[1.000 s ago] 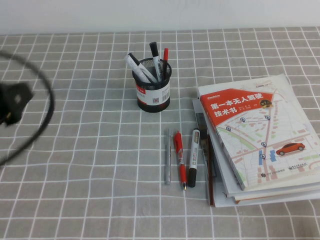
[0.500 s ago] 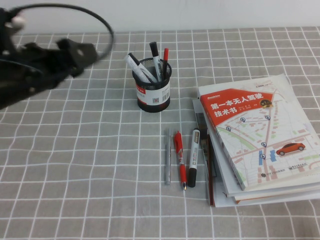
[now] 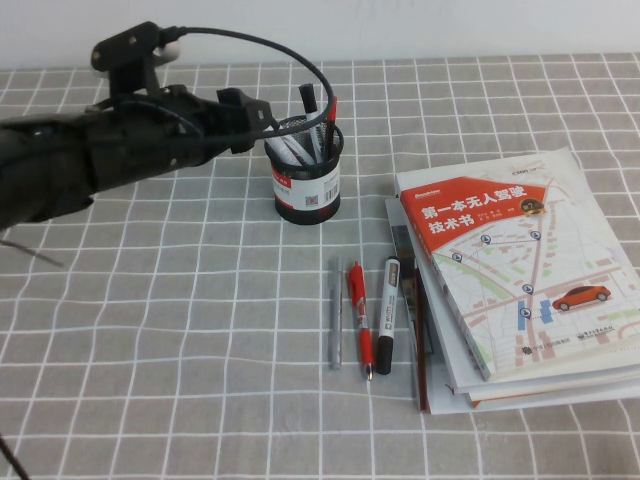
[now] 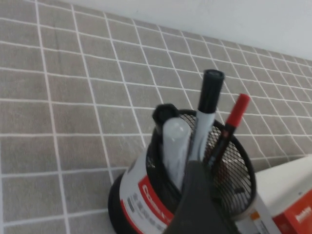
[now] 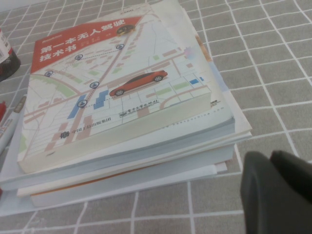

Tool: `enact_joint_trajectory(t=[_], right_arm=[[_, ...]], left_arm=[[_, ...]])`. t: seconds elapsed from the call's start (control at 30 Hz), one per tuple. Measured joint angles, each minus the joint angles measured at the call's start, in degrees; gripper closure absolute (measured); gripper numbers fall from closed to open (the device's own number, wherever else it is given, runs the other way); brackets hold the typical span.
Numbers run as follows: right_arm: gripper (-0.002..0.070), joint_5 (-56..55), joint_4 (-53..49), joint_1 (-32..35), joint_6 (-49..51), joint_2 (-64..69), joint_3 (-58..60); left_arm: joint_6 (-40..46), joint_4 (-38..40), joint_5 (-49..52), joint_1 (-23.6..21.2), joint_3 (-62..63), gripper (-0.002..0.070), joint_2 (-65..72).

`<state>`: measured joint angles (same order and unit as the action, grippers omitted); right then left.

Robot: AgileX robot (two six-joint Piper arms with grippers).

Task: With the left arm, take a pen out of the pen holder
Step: 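Take a marker out of the pen holder and lay it on the table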

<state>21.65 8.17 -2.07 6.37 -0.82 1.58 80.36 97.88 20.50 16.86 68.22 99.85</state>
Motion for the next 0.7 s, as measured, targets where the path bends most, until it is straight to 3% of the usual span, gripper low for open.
enact_joint_trajectory(t=[0.47, 0.53, 0.7], right_arm=[[0.0689, 0.0, 0.0, 0.0, 0.0, 0.0, 0.0], [0.0689, 0.0, 0.0, 0.0, 0.0, 0.0, 0.0], [0.0689, 0.0, 0.0, 0.0, 0.0, 0.0, 0.0]], left_arm=[[-1.3, 0.4, -1.4, 0.1, 8.3, 0.026, 9.9], [-1.4, 0.4, -1.5, 0.1, 8.3, 0.0283, 10.1], [-1.5, 0.5, -1.5, 0.1, 8.7, 0.0422, 10.3]])
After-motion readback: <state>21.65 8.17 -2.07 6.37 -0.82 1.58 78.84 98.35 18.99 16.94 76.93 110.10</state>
